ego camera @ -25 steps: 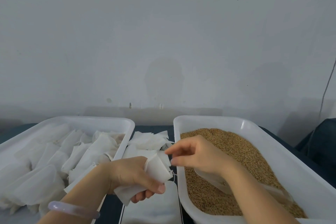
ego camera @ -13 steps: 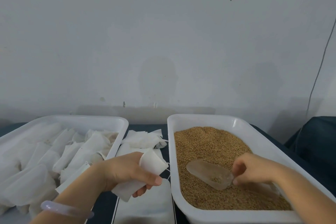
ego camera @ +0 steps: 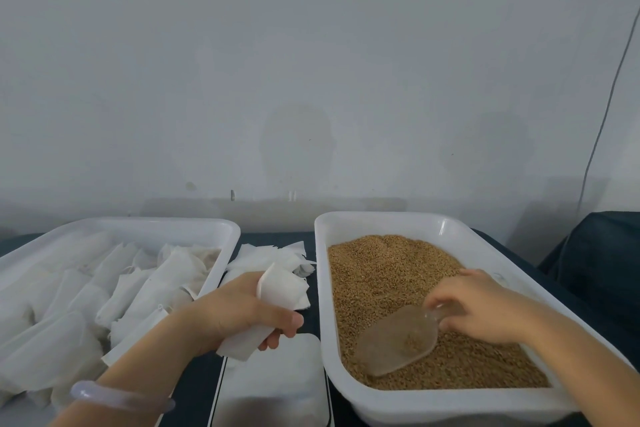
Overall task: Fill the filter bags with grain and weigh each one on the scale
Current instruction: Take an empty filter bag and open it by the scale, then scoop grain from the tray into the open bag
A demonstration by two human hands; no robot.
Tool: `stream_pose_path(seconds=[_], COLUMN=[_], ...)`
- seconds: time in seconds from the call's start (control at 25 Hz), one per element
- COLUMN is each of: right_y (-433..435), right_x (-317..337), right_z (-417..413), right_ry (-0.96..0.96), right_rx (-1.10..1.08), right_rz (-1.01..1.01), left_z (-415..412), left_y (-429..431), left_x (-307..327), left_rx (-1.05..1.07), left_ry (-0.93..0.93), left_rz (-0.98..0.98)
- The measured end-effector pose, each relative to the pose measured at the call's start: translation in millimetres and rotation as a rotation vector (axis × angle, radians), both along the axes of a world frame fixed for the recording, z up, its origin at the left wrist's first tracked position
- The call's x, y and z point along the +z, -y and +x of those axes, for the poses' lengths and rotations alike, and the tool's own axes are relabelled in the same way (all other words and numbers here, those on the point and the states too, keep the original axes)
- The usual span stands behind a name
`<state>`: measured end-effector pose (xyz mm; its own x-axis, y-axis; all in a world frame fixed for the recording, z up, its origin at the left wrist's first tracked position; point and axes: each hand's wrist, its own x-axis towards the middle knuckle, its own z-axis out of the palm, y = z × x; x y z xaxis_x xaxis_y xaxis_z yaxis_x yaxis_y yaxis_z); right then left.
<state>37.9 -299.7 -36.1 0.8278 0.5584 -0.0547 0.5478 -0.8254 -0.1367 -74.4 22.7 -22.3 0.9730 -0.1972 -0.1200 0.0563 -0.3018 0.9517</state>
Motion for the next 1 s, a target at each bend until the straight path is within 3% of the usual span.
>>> stream_pose_path(seconds=[0.36,0.6,0.84,1.0], right_y=[-2.1,11.9,37.2,58.9], right_x=[-5.7,0.4,27.3,62.6], right_z=[-8.9,-18.2,-30.7,-31.8], right_ry=[-0.124,-0.315,-0.186,-0.056], right_rx=[0.092,0.054,-0.029,-0.086], right_rz=[0.018,0.25,0.39,0.479], left_z=[1.4,5.9,23.1,26.0], left_y=[1.6,39.1,77.3,85.2], left_x=[-0.6,22.4,17.1,1.4], left_rx=[0.083,0.139,0.239,0.216], left_ry=[0.037,0.216,0.377,0.381], left_rz=[0.012,0.038,0.403,0.466])
